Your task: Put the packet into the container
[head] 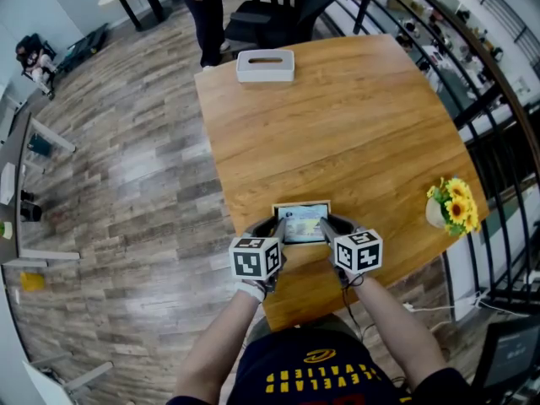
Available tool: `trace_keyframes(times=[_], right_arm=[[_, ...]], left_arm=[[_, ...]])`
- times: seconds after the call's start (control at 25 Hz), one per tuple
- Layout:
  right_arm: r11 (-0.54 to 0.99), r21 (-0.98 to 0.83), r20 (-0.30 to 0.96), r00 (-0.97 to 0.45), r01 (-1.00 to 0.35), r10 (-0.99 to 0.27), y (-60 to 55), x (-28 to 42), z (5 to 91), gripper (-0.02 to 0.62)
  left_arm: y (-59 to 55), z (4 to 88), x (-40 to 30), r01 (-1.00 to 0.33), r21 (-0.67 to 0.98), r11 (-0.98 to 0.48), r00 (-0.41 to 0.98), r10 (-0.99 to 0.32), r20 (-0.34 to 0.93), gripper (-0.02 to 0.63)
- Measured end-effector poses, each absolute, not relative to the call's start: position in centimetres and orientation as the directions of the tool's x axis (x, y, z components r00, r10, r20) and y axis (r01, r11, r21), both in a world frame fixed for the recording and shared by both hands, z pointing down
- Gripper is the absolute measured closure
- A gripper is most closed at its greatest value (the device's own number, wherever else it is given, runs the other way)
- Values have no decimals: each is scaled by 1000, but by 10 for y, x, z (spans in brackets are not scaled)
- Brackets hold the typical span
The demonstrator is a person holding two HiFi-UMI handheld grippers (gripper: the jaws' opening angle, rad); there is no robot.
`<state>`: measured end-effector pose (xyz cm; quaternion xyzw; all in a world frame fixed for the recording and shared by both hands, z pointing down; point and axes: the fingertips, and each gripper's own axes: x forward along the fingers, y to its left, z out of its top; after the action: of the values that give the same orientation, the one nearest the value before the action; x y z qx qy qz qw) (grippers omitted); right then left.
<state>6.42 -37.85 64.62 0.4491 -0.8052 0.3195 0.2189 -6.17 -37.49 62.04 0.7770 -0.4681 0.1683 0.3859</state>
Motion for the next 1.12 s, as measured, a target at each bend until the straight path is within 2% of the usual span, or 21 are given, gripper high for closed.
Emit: trace_keyframes(times=[0.52, 0.72, 0.92, 1.12], right_arm=[[419, -232, 594, -469, -878, -654, -380, 66, 616, 525], [403, -256, 557, -475, -879, -681, -373, 72, 601, 526], [423, -345, 503, -546, -838, -670, -348, 63, 577, 526], [430, -424, 460, -598, -797, -656, -319, 59, 554, 559]], left_arm=[[-365, 613, -65, -851, 455, -263, 511, -618, 598, 540], [-352, 596, -63, -818, 507, -271, 549, -632, 547, 540], [-327, 569, -60, -777, 557, -292, 589, -649, 481, 540], [-299, 556, -64, -746, 598, -292, 612, -655, 444, 540]])
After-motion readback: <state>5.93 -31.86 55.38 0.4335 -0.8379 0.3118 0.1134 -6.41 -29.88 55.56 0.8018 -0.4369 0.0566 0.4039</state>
